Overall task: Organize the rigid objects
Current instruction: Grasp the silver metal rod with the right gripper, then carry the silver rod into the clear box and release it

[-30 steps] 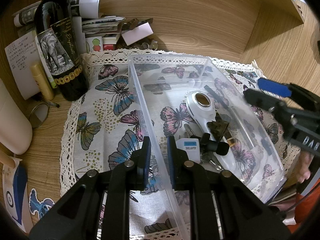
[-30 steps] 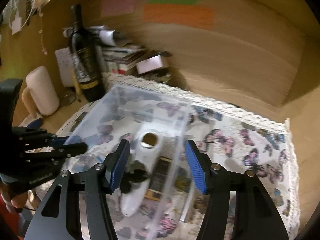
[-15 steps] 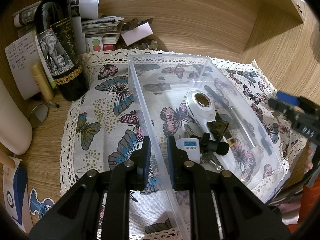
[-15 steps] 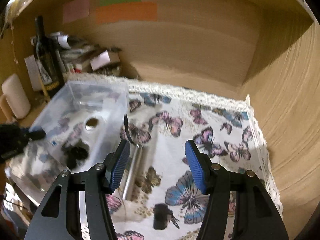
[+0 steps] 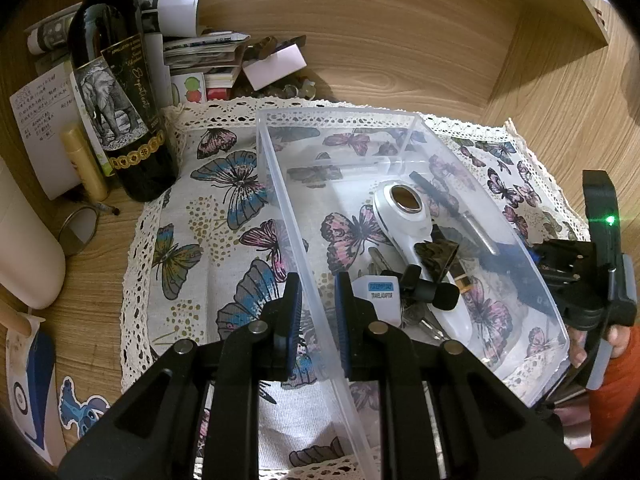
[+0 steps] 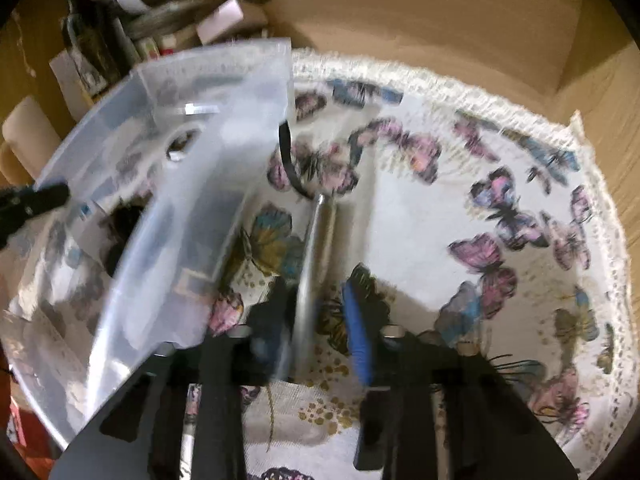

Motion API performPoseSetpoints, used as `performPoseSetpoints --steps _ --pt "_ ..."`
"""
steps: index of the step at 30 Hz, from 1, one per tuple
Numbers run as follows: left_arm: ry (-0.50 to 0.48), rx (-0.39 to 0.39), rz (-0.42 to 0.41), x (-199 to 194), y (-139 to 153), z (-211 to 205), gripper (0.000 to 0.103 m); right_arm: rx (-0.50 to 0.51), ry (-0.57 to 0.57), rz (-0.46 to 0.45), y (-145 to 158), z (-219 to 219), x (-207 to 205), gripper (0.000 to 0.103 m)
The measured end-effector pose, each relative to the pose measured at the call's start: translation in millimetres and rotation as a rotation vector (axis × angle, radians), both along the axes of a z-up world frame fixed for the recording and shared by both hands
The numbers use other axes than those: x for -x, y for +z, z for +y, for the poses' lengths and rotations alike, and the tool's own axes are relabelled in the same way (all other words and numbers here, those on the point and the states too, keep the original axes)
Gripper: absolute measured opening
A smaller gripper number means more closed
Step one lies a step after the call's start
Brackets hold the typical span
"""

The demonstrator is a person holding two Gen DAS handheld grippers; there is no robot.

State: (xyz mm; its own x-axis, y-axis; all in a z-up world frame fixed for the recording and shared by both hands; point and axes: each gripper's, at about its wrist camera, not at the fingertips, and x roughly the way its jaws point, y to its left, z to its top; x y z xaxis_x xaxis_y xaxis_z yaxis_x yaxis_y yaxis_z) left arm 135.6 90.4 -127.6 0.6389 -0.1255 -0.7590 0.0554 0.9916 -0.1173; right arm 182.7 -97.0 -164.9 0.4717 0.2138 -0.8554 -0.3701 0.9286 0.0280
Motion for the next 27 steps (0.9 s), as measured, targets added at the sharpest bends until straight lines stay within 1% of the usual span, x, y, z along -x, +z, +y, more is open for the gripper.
performPoseSetpoints --steps 1,6,8,19,27 --pt "-0.001 -0.001 0.000 0.3 0.1 0.2 0.015 0.009 -0.002 -0.020 1.2 0.4 1.1 0.014" --pt "-0.001 0.001 -0.001 0.1 -0.1 0.1 0.015 0.020 -0.026 -0.055 8.6 -3.1 3.6 0.014" --pt "0.000 0.000 0.000 0.4 0.0 0.2 0.015 0.006 -0.032 -0.073 15.6 -6.6 6.6 0.014" --pt "0.000 0.000 -0.001 0.5 -0.2 0.3 0.015 -0.012 -0.056 -0.244 68.9 -5.2 25.6 0.014" --pt "-0.001 -0.001 -0.002 0.3 -0.3 -0.1 0.015 -0.052 -0.028 -0.330 97.0 8.9 33.7 0.014"
